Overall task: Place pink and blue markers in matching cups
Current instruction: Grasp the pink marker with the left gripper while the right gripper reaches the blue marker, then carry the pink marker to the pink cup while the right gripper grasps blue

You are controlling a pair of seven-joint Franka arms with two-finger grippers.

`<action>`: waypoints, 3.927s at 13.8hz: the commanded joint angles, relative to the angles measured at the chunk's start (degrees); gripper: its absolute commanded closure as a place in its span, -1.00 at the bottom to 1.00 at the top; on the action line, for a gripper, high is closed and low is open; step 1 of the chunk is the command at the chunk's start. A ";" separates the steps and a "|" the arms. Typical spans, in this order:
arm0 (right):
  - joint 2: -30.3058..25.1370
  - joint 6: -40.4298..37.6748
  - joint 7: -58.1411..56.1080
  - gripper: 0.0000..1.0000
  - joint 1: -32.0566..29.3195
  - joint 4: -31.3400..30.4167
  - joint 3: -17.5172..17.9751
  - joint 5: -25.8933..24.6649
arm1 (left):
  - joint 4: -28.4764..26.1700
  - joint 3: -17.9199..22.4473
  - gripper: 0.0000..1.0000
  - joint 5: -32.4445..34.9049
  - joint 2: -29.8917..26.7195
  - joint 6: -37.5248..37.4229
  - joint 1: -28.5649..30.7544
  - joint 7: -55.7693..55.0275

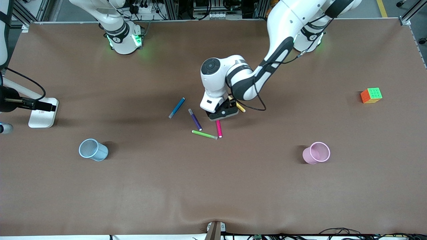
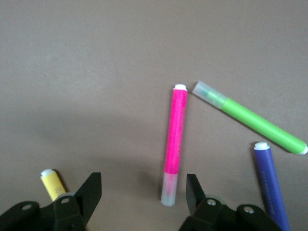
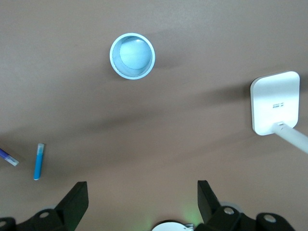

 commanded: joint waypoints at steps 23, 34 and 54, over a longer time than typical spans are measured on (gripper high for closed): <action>9.00 25.65 34.48 -1.00 22.56 -18.48 0.37 6.47 | 1.54 0.54 1.00 14.96 4.94 4.00 -2.26 -10.81; 14.79 47.21 42.92 -0.59 32.95 -28.43 0.37 6.47 | 1.54 -0.60 1.00 -5.84 -11.22 -1.70 12.85 3.31; 15.42 52.66 49.61 0.41 37.34 -33.70 0.46 6.47 | 1.62 -0.51 1.00 -36.88 -12.91 -24.74 47.23 52.29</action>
